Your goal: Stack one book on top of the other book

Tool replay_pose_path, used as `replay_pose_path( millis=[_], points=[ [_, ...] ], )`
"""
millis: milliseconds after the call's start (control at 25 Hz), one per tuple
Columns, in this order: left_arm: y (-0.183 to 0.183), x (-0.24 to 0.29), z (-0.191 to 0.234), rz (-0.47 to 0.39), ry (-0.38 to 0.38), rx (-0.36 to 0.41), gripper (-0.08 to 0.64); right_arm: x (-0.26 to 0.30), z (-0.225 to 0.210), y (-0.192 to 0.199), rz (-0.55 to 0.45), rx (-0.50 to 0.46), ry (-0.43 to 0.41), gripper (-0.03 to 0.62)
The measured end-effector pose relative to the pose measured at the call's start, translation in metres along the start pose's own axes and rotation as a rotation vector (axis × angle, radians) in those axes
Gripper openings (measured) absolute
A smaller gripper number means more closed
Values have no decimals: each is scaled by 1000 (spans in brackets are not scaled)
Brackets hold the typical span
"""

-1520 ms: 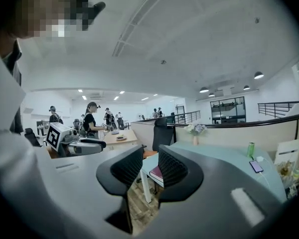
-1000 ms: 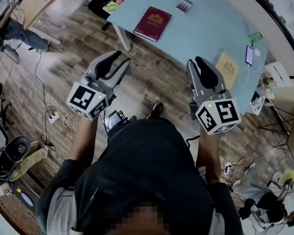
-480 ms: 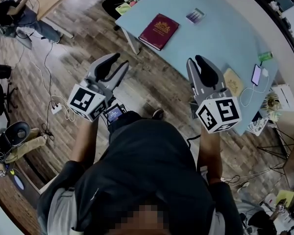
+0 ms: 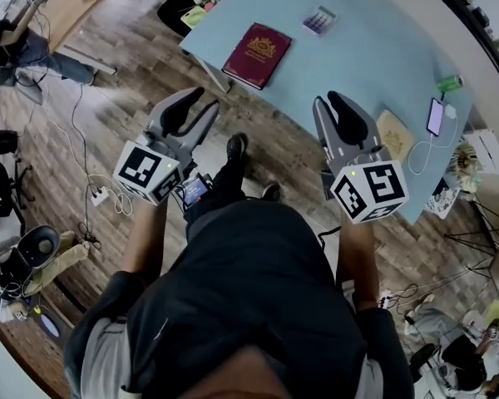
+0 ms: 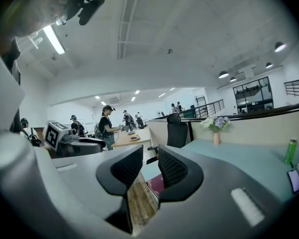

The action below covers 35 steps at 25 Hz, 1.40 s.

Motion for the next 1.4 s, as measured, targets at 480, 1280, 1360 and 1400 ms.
replay_pose_path(
  millis=[480,1280,1360,1400],
  points=[
    [-43,94,70,-10,201,30,192,59,-35,-10,46,5,173,77],
    [-33,168,190,96,380,-8,192,181,-34,18,186,78,292,78],
    [-30,174,196,103,380,-23,192,188,-35,25,207,83,291,81],
    [-28,178,199,106,378,-32,192,191,-38,28,216,85,290,81]
  ],
)
Point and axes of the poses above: the fingertips, and each gripper's own axes: x forward along the fingers, z to its left, y out of its underside, the point moved 2 cm from there along -x, backward along the fingers, and after that the axes turned 12 degrees about -x, right-handed, at the moved point
